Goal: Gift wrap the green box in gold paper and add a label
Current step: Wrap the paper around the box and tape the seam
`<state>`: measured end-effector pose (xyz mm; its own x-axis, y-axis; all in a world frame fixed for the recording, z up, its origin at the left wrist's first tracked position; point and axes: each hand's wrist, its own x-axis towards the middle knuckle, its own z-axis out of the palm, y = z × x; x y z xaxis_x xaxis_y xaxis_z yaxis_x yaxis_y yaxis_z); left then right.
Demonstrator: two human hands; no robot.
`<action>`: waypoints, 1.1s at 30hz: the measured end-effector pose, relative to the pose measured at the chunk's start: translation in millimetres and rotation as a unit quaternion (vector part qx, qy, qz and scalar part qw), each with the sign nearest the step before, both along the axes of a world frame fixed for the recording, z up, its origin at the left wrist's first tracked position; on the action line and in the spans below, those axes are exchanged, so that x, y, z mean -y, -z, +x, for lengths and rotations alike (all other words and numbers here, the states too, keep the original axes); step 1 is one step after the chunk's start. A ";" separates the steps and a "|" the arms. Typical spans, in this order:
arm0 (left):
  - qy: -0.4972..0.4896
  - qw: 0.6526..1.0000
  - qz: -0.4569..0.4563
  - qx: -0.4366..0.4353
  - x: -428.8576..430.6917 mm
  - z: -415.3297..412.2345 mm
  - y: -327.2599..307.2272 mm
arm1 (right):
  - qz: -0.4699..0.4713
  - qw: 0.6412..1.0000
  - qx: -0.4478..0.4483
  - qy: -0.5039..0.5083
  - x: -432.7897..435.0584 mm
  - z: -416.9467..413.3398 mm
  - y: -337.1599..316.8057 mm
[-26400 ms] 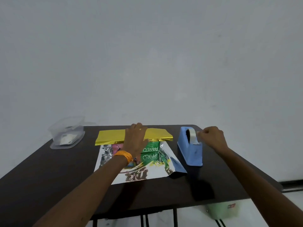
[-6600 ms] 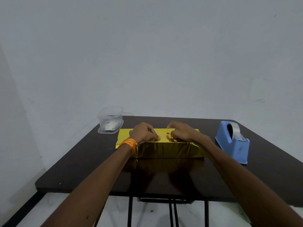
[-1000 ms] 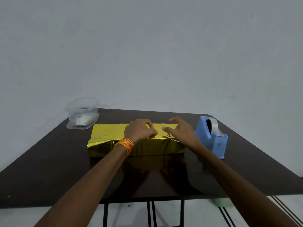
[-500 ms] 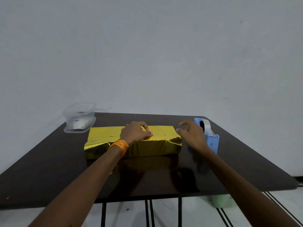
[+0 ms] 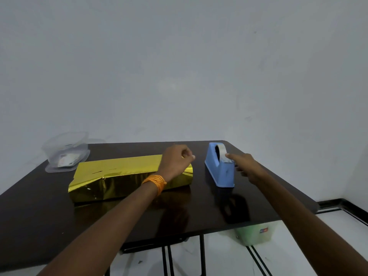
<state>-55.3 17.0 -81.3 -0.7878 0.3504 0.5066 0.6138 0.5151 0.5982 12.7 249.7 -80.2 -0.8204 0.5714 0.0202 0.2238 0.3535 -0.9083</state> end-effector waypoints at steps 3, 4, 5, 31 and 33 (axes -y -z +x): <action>0.049 0.998 -0.011 0.049 -46.9 13.2 4.3 | -0.064 0.998 -0.004 -0.005 -1.2 -1.3 -3.1; 0.059 0.996 -0.023 0.061 -59.9 15.4 6.4 | -0.078 0.997 0.001 -0.004 -1.1 -2.6 -4.1; 0.064 0.995 -0.036 0.071 -72.4 17.7 8.2 | -0.087 0.996 0.004 -0.002 -3.1 -4.5 -3.7; 0.057 0.995 -0.038 0.072 -111.8 18.4 26.3 | -0.080 0.991 -0.100 0.049 2.9 17.3 17.3; 0.057 0.995 -0.033 0.071 -112.8 17.7 27.6 | -0.072 0.991 -0.102 0.052 2.6 20.8 22.4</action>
